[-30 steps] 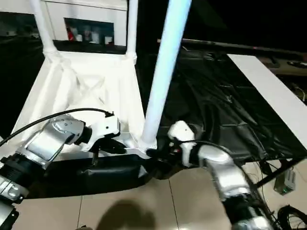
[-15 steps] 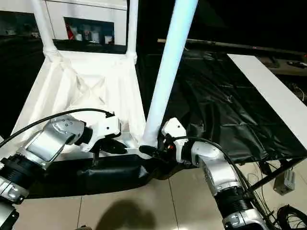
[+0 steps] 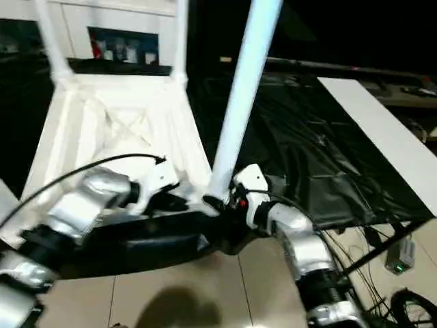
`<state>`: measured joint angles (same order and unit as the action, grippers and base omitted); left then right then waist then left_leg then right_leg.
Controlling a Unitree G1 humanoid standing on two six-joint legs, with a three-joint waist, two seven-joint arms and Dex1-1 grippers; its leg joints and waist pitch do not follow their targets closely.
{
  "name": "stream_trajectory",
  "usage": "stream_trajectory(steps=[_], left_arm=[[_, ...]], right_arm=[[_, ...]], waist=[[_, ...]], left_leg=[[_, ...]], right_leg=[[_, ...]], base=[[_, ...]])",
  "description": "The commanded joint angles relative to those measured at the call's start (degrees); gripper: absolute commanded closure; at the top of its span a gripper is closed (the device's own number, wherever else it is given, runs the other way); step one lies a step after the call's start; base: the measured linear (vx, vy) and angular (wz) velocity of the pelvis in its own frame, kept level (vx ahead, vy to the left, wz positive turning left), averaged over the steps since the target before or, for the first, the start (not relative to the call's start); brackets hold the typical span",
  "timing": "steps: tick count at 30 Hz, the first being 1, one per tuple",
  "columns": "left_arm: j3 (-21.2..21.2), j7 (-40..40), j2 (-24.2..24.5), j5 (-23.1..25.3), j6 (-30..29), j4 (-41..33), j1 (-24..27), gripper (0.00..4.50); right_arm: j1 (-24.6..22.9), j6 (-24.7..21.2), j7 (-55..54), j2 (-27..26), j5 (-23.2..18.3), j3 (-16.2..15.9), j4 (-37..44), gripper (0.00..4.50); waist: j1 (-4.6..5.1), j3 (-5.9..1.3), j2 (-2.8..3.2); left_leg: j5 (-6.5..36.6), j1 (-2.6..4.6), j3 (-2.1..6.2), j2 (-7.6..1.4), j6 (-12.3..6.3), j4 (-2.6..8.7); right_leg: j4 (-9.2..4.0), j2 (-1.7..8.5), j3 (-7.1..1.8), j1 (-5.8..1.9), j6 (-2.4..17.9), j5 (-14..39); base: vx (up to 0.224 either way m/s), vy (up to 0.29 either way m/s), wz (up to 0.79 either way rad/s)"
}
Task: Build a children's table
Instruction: Rotate leg to tighten
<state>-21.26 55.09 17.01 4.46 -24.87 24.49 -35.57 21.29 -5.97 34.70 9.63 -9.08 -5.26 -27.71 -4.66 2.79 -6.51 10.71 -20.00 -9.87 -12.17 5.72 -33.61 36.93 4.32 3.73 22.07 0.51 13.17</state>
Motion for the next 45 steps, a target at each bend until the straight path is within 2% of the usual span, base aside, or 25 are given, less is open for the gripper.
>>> stream_trajectory(steps=[1,2,5,6,8,10,11,13,16,17,18,19,20,22,24,25,26,28,29,32,35,39,42,44,45], left_arm=[[-1.24,-4.46,-3.62,0.65,-1.38,3.73,0.25,4.5],[-1.09,-6.19,-4.84,1.01,-1.35,5.0,-0.03,4.5],[-1.03,-10.54,-7.96,2.28,-0.66,10.17,-1.76,4.5],[-1.29,-12.11,-8.99,3.06,-0.07,12.83,-2.79,4.5],[-1.33,-12.55,-9.28,3.36,0.19,13.74,-3.14,4.5],[-1.43,-12.8,-9.5,3.78,0.38,14.82,-3.7,4.5],[-1.57,-12.74,-9.41,4.02,0.43,15.08,-3.96,4.5],[-1.53,-12.16,-8.92,4.24,0.63,15.32,-4.44,4.5],[-1.52,-11.05,-8.12,4.42,1.21,15.46,-4.63,4.5],[-1.95,-9.29,-7.22,4.49,2.17,15.08,-4.53,4.5],[-2.67,-6.17,-5.75,4.09,2.15,12.92,-3.79,4.5],[-2.67,-6.17,-5.75,4.09,2.15,12.92,-3.79,4.5],[-3.28,-4.47,-4.76,4.05,2.96,11.44,-3.26,4.5],[-4.58,0.44,-2.19,3.37,3.24,7.23,-1.89,4.5],[-5.65,5.75,0.58,1.93,2.1,2.38,-0.32,4.5],[-6.31,8.75,2.32,1.3,3.0,-0.01,0.47,4.5],[-6.71,10.67,3.45,0.9,3.65,-1.5,0.97,4.5],[-7.38,13.79,5.86,0.4,4.64,-4.01,1.91,4.5],[-7.57,14.67,6.49,0.25,4.9,-4.57,2.16,4.5],[-7.73,15.81,7.48,-0.05,4.48,-5.5,2.52,4.5],[-7.31,15.93,8.3,0.07,3.64,-6.72,2.73,4.5],[-7.12,16.07,8.5,0.06,3.65,-6.84,2.66,4.5],[-6.95,16.0,8.48,-0.1,3.17,-7.53,2.67,4.5],[-6.94,15.92,8.5,-0.02,3.34,-7.32,2.72,4.5],[-6.94,15.92,8.5,-0.02,3.34,-7.32,2.72,4.5]], right_arm=[[0.81,-0.44,-8.44,-2.32,1.62,1.65,-3.02,1.86],[1.22,-0.43,-11.58,-3.6,1.99,2.24,-3.97,1.86],[4.22,1.13,-17.27,-5.05,5.91,0.36,-7.98,1.86],[6.09,1.42,-18.14,-6.27,4.74,1.43,-9.6,1.86],[6.52,1.48,-17.79,-6.78,4.14,1.84,-9.73,1.86],[6.6,1.59,-15.21,-7.37,3.83,1.15,-8.71,1.86],[6.28,1.73,-13.25,-7.61,3.49,0.63,-7.84,1.51],[5.09,1.38,-8.31,-7.67,1.5,0.07,-5.57,1.17],[4.06,1.19,-5.55,-6.59,1.02,-0.8,-4.0,1.07],[3.42,1.0,-3.46,-4.85,1.19,-1.74,-3.02,0.88],[2.42,0.91,-0.13,-2.44,0.79,-2.16,-1.23,0.88],[2.42,0.91,-0.13,-2.44,0.79,-2.16,-1.23,0.76],[1.81,0.61,1.93,-1.1,0.22,-2.19,-0.13,0.76],[0.24,0.12,7.25,2.44,-0.92,-2.14,2.41,0.76],[-0.95,-0.04,11.0,5.3,-1.7,-1.88,4.14,0.76],[-1.33,-0.01,12.31,6.41,-1.93,-1.46,4.69,0.76],[-1.56,0.01,13.12,7.09,-2.06,-1.16,5.03,0.76],[-1.93,0.92,14.81,8.32,-1.98,-1.2,5.52,0.76],[-2.02,1.13,15.42,8.66,-1.94,-1.35,5.59,0.76],[-2.49,1.05,18.01,9.59,-1.82,-2.45,6.33,0.76],[-3.19,0.47,22.12,11.45,-1.79,-4.93,7.5,0.76],[-2.73,1.01,22.52,11.13,-1.1,-5.19,6.44,0.76],[-1.91,0.96,22.35,10.2,-1.57,-4.69,5.58,1.11],[-1.82,0.85,22.36,9.97,-2.24,-4.5,5.84,1.17],[-1.82,0.85,22.36,9.97,-2.24,-4.5,5.84,1.37]], waist=[[0.23,-2.52,0.5],[0.51,-2.47,0.47],[0.96,-2.54,0.5],[1.36,-2.56,0.5],[1.34,-2.61,0.53],[1.25,-2.62,0.5],[1.19,-2.73,0.6],[1.13,-2.8,0.62],[1.06,-2.81,0.61],[0.93,-2.83,0.56],[0.96,-2.81,0.52],[0.94,-2.86,0.56],[1.06,-2.9,0.53],[0.92,-2.83,0.54],[0.91,-3.02,0.65],[0.85,-3.1,0.9],[1.03,-3.09,0.78],[0.8,-3.13,0.91],[0.66,-3.07,1.05],[0.22,-2.96,1.07],[-0.07,-2.92,0.63],[-0.11,-2.88,0.5],[-0.1,-2.99,0.5],[-0.12,-3.04,0.43],[-0.12,-3.08,0.48]], left_leg=[[12.23,-0.02,0.28,-1.3,1.44,4.37],[12.97,0.12,0.28,-1.3,1.65,4.41],[13.9,0.07,0.46,-1.13,2.05,4.42],[14.59,0.01,0.45,-0.97,1.71,4.33],[14.56,-0.09,0.49,-1.0,1.19,4.33],[14.14,-0.13,0.54,-1.11,0.77,4.36],[12.84,-0.31,0.5,-1.13,0.41,4.36],[12.65,-0.27,0.47,-1.19,-0.01,4.35],[12.01,-0.37,0.44,-1.26,-0.51,4.39],[11.57,-0.35,0.46,-1.21,-0.83,4.38],[11.39,-0.42,0.44,-1.26,-1.18,4.39],[11.13,-0.4,0.43,-1.3,-1.34,4.34],[10.72,-0.5,0.39,-1.27,-1.44,4.31],[10.51,-0.26,0.45,-1.46,-2.02,4.4],[8.83,-0.2,0.31,-1.66,-2.72,4.27],[7.37,-0.13,0.27,-1.69,-2.93,4.21],[6.74,-0.19,0.15,-1.67,-3.12,4.22],[5.69,0.32,-0.13,-1.64,-3.28,4.01],[5.63,0.12,-0.07,-1.67,-3.3,4.15],[6.99,0.39,-0.19,-1.69,-2.59,4.21],[7.76,0.27,-0.2,-1.61,-2.07,4.25],[8.49,0.16,-0.12,-1.53,-1.46,4.29],[7.47,0.12,-0.09,-1.56,-1.53,4.21],[6.67,0.08,-0.09,-1.52,-1.62,4.17],[6.15,0.12,-0.13,-1.48,-1.8,4.11]], right_leg=[[-5.96,3.72,-2.91,-1.92,7.71,16.3],[-6.14,3.7,-2.99,-1.63,7.25,17.09],[-6.35,3.67,-2.87,-1.57,6.16,19.16],[-6.51,3.57,-2.94,-1.44,5.65,19.6],[-6.59,3.64,-2.98,-1.5,5.46,18.98],[-6.45,3.65,-2.99,-1.56,5.75,17.52],[-6.13,3.58,-2.99,-1.75,6.57,14.39],[-6.01,3.61,-2.95,-1.9,7.4,12.88],[-5.92,3.64,-2.94,-2.06,8.19,11.3],[-6.03,3.72,-2.89,-2.21,8.1,11.47],[-6.05,3.68,-2.91,-2.32,8.03,11.43],[-6.01,3.73,-2.91,-2.34,8.17,11.01],[-5.93,3.73,-2.94,-2.35,8.4,10.45],[-6.01,3.85,-2.91,-2.45,8.82,10.1],[-5.58,3.72,-2.92,-2.49,10.1,6.93],[-5.27,3.68,-2.87,-2.41,11.31,4.0],[-5.15,3.55,-2.9,-2.42,11.93,2.74],[-4.64,3.24,-2.85,-2.18,13.9,-1.49],[-4.54,3.32,-2.82,-2.37,13.92,-1.91],[-4.72,3.43,-2.84,-2.34,13.62,-0.38],[-4.9,3.51,-2.88,-2.47,12.68,1.7],[-5.23,3.67,-2.92,-2.4,11.36,5.49],[-5.03,3.65,-2.91,-2.38,11.54,4.43],[-4.89,3.58,-2.89,-2.44,11.61,3.38],[-4.78,3.5,-2.88,-2.45,11.8,2.19]], base=[[0.0,0.0,0.0],[0.0,0.0,0.0],[0.0,0.0,0.0],[0.0,0.0,0.0],[0.0,0.0,0.0],[0.0,0.0,0.0],[0.0,0.0,0.0],[0.0,0.0,0.0],[0.0,0.0,0.0],[0.0,0.0,0.0],[0.0,0.0,0.0],[0.0,0.0,0.0],[0.0,0.0,0.0],[0.0,0.0,0.0],[0.0,0.0,0.0],[0.0,0.0,0.0],[0.0,0.0,0.0],[0.0,0.0,0.0],[0.0,0.0,0.0],[0.0,0.0,0.0],[0.0,0.0,0.0],[0.0,0.0,0.0],[0.0,0.0,0.0],[0.0,0.0,0.0],[0.0,0.0,0.0]])
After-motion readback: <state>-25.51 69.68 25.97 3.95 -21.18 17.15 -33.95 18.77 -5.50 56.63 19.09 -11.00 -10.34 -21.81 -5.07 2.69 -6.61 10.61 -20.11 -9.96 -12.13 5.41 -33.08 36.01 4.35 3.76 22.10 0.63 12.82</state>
